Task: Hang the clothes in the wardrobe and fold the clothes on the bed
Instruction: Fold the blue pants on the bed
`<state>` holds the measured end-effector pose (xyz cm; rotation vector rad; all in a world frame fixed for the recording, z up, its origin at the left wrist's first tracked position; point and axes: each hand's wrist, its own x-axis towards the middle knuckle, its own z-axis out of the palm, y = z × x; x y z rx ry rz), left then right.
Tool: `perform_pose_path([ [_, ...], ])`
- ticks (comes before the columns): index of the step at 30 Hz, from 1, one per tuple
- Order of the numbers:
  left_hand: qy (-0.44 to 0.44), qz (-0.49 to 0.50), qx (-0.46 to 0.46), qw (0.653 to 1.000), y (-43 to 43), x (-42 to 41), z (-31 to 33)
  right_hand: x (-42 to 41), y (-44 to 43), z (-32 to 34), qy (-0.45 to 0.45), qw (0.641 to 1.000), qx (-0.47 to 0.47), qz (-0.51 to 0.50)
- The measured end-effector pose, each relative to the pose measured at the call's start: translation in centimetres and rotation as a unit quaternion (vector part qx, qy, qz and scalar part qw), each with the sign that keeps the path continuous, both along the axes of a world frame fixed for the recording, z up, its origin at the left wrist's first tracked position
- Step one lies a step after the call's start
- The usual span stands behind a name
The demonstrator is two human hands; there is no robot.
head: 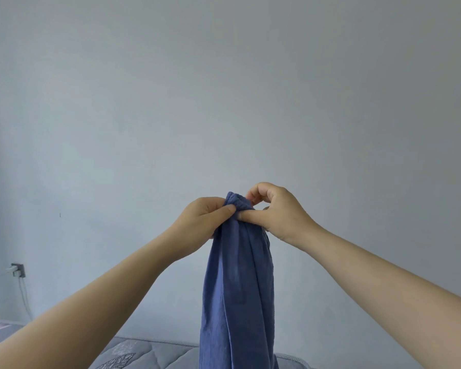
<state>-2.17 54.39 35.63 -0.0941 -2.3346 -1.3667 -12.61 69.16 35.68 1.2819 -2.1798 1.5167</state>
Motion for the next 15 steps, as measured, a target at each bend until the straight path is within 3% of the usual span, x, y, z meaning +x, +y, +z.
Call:
perform_pose_path([
  [7, 0.035, 0.076, -0.023, 0.996, -1.2, 0.0, 0.3, 0.4, 1.6, 1.0, -0.058, 0.981, 0.146, 0.109],
  [12, 0.035, 0.130, -0.016, 0.991, -2.7, 0.0, 0.2, -0.2, 2.8, 0.6, 0.028, 0.969, 0.234, 0.067],
  [15, 0.038, 0.160, -0.045, 0.985, -2.9, -0.2, -0.2, -0.2, 3.5, 1.1, 0.157, 0.956, 0.248, 0.000],
])
